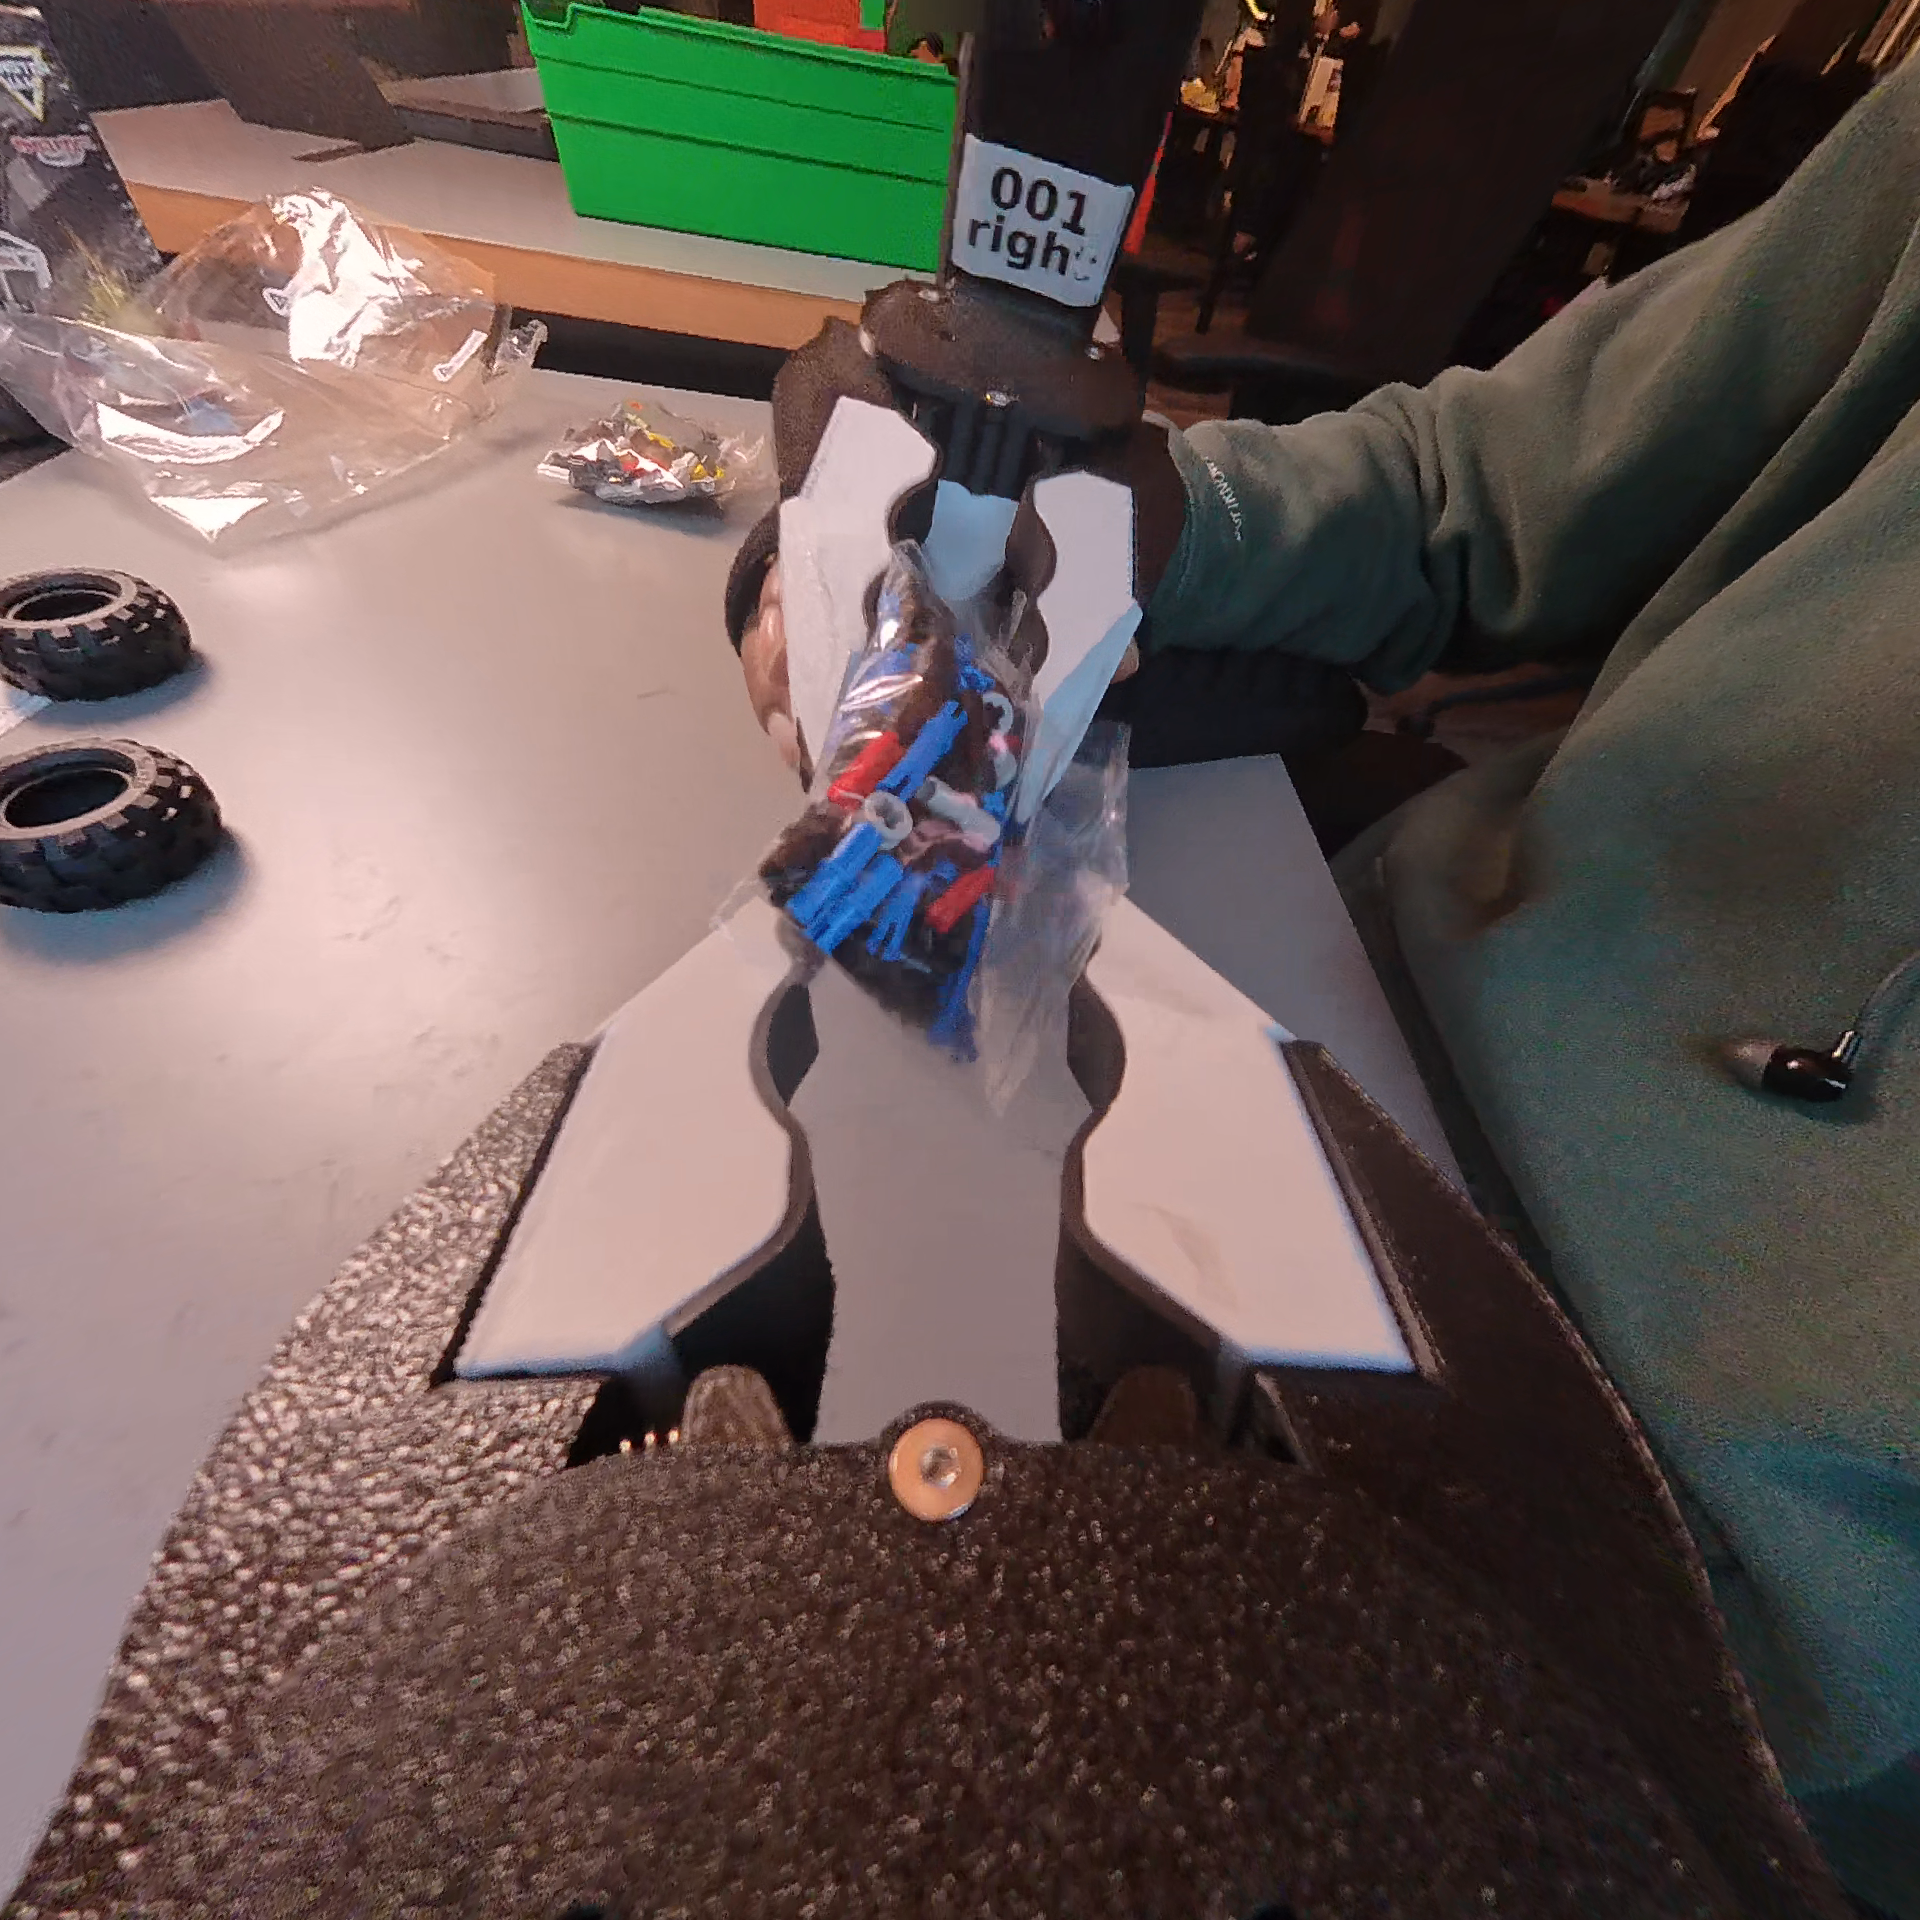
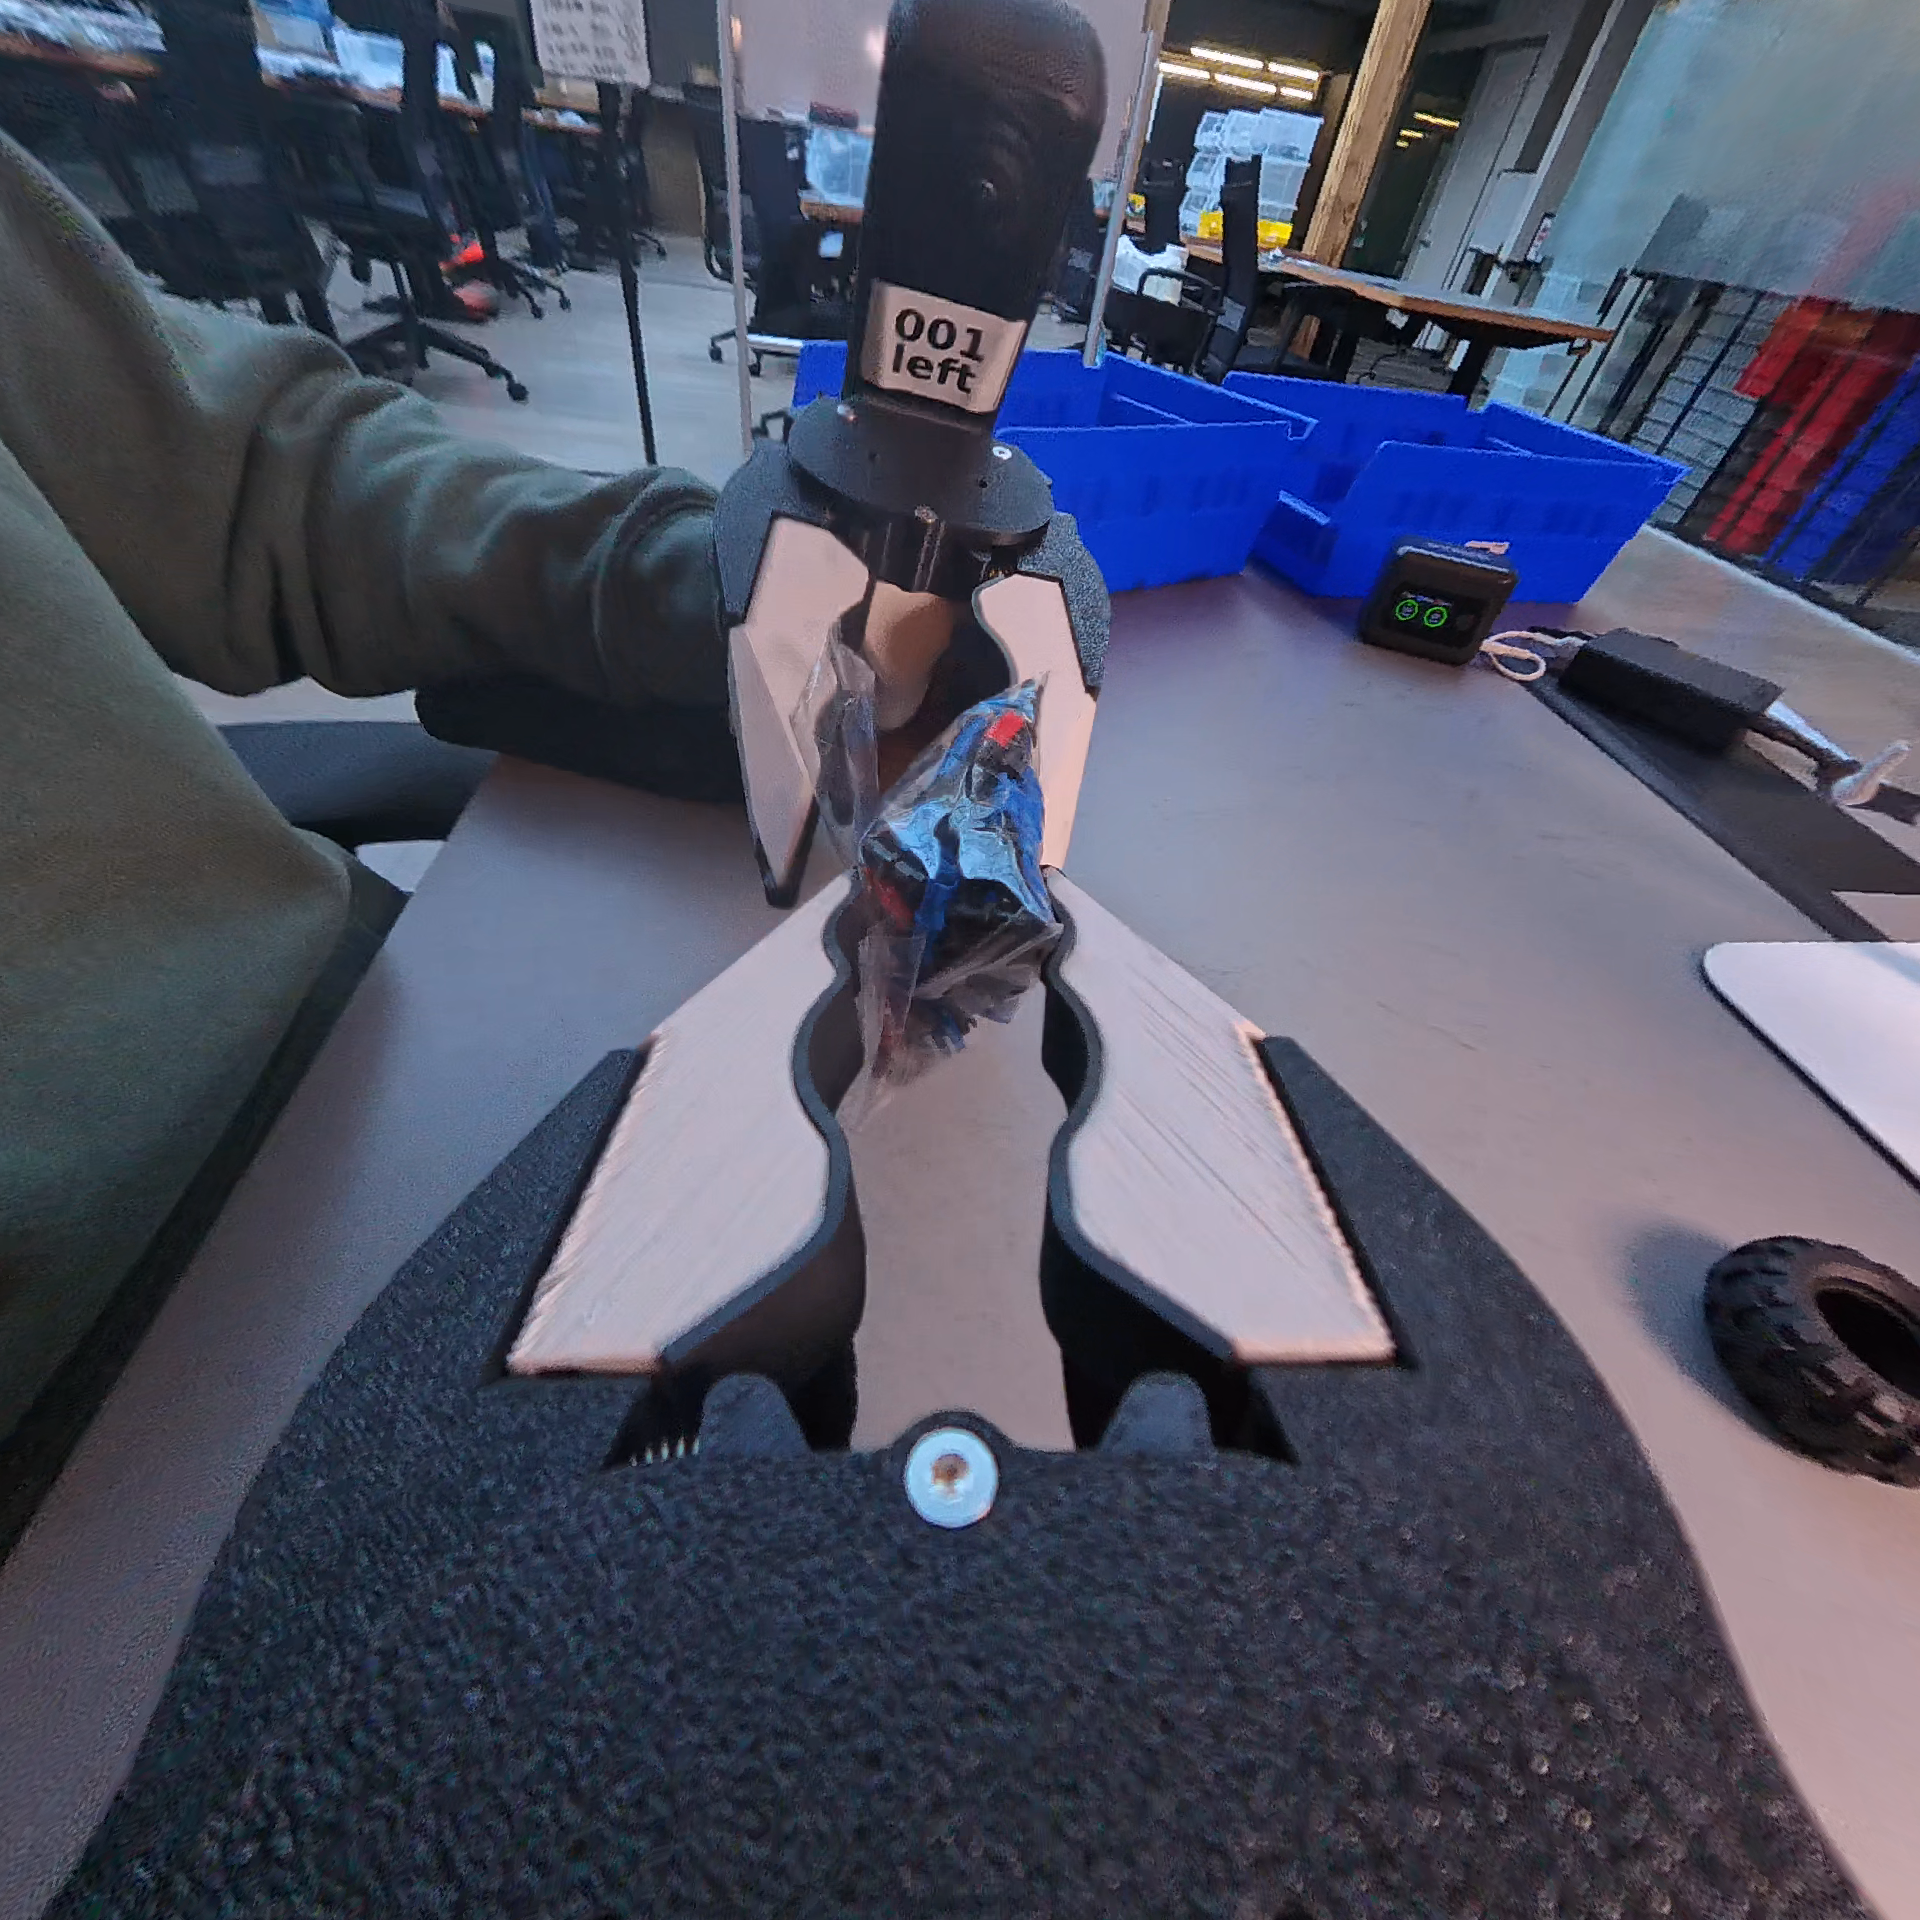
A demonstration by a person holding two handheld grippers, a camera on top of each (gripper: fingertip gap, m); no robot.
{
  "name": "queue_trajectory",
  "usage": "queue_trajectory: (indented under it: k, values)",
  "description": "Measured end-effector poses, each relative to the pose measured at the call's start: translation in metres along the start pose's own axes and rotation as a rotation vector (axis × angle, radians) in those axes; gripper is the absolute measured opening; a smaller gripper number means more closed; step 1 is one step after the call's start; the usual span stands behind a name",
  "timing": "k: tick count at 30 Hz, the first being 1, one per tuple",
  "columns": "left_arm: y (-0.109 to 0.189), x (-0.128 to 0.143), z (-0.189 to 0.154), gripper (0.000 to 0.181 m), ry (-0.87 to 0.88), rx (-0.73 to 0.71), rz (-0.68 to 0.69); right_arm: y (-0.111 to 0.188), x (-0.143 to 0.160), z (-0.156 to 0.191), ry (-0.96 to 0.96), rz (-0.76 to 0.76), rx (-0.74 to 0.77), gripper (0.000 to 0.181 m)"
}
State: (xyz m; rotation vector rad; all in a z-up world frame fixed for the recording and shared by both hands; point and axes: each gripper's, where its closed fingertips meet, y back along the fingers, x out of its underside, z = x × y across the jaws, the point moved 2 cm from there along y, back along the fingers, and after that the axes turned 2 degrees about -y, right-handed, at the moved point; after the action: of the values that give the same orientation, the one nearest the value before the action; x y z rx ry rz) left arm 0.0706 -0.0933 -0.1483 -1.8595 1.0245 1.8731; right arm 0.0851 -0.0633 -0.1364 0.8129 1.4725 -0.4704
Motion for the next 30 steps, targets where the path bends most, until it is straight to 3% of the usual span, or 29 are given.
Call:
queue_trajectory:
  k: [3, 6, 13, 23, 27, 30]
  values:
    - [0.002, -0.006, 0.004, 0.049, 0.055, -0.007, -0.044, 0.000, 0.007, 0.000, 0.029, 0.039, 0.006, 0.029]
    - [0.004, -0.007, 0.006, 0.033, 0.062, -0.013, -0.041, -0.002, 0.009, 0.003, 0.020, 0.035, -0.014, 0.028]
    - [0.009, -0.013, 0.006, 0.021, -0.006, -0.049, -0.060, 0.000, 0.003, -0.001, -0.103, -0.004, -0.029, 0.035]
    - [0.011, -0.025, -0.002, 0.020, -0.109, -0.037, -0.121, 0.004, -0.013, 0.004, -0.108, -0.068, -0.077, 0.028]
    - [0.013, -0.027, -0.004, 0.021, -0.038, 0.014, -0.146, 0.006, -0.014, 0.005, -0.155, -0.073, -0.106, 0.026]
    - [0.011, -0.017, 0.006, 0.020, -0.008, -0.046, -0.082, 0.002, -0.003, -0.002, -0.143, 0.000, -0.040, 0.027]
